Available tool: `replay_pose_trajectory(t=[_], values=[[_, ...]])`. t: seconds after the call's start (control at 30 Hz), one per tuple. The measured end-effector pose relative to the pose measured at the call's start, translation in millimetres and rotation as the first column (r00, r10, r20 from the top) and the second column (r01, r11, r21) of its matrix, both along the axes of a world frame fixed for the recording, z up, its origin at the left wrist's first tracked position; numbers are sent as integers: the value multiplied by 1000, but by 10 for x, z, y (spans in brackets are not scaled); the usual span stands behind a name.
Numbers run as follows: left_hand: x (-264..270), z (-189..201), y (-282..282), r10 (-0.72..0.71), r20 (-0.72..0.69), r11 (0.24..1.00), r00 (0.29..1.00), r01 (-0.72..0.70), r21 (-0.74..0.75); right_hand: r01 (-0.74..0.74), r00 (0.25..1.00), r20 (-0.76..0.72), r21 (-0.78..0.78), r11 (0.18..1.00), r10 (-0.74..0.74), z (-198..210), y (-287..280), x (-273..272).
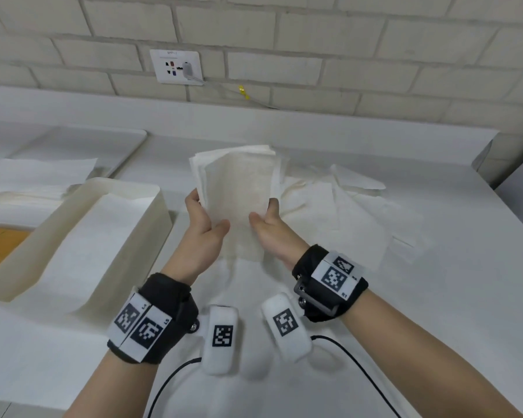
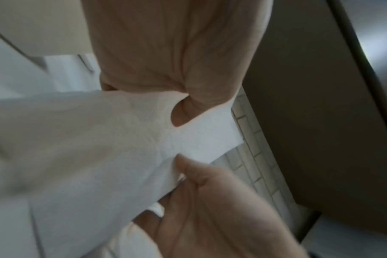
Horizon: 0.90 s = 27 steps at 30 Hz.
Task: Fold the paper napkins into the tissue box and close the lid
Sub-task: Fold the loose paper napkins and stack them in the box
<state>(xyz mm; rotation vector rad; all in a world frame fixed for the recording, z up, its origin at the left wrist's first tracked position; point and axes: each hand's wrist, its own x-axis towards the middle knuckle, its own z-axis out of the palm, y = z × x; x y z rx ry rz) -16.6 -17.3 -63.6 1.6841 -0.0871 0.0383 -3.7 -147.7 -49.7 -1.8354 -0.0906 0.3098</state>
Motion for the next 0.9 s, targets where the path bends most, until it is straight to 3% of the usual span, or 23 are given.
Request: replay_pose_trajectory(t=[0.2,0.37,0.47,0.57,0.77,0.9], values=[[29,99,-21,78,153,996,985,-70,-54,-26,999,32,150,988,22,69,8,20],[-18,-36,-36,42,88,998,995,-38,-40,0,998,71,69,998,-5,-31,-11,14],[13,-41,-86,53,133,999,990,-54,-1,-10,996,89,69,998,4,-28,35,31],[33,-2,-82,60,176,997,983,-50,-60,-12,995,103,125,992,-1,10,38,46],[23,-187,-82,35,46,998,998,-32,-55,-5,999,31,-20,1000,6,-130,-1,24],[89,-83,-103,92,111,991,990,-80,-110,1,994,112,73,997,-9,-26,8,64]])
